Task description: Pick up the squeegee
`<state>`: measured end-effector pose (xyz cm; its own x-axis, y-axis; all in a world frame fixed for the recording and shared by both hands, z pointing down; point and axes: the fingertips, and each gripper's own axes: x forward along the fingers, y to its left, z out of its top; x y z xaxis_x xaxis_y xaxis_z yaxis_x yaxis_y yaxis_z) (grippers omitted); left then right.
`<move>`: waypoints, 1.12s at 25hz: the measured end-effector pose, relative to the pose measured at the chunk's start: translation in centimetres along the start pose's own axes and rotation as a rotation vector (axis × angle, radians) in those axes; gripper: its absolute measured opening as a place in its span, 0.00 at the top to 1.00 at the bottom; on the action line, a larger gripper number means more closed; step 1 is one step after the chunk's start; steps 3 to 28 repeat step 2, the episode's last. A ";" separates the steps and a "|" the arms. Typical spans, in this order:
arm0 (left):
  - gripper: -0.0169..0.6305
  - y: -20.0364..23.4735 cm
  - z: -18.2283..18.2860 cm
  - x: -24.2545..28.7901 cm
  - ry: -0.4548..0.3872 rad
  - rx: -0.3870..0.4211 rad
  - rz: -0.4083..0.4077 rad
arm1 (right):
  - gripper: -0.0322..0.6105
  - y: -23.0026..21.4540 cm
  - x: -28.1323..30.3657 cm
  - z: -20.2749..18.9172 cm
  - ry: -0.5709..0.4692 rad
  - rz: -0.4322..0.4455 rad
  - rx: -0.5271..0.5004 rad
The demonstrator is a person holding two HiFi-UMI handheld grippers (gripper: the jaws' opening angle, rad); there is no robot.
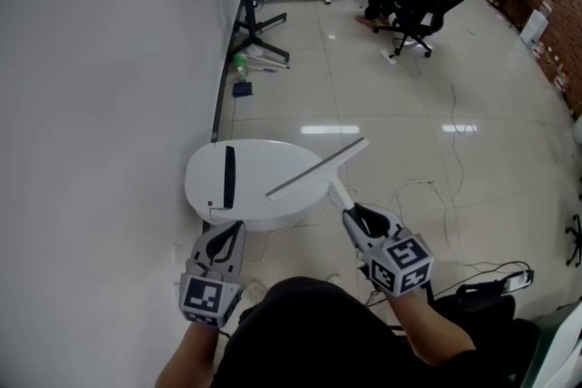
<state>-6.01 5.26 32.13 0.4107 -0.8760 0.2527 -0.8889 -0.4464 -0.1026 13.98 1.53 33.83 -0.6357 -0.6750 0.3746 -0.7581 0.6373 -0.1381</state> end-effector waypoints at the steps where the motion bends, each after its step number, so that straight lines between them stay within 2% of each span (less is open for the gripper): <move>1: 0.97 -0.1 0.0 0.0 0.000 -0.001 0.000 | 0.79 0.0 -0.1 0.0 -0.001 -0.002 0.001; 28: 0.97 -0.2 0.0 0.0 0.000 -0.003 0.000 | 0.79 -0.1 -0.1 0.0 -0.002 -0.004 0.001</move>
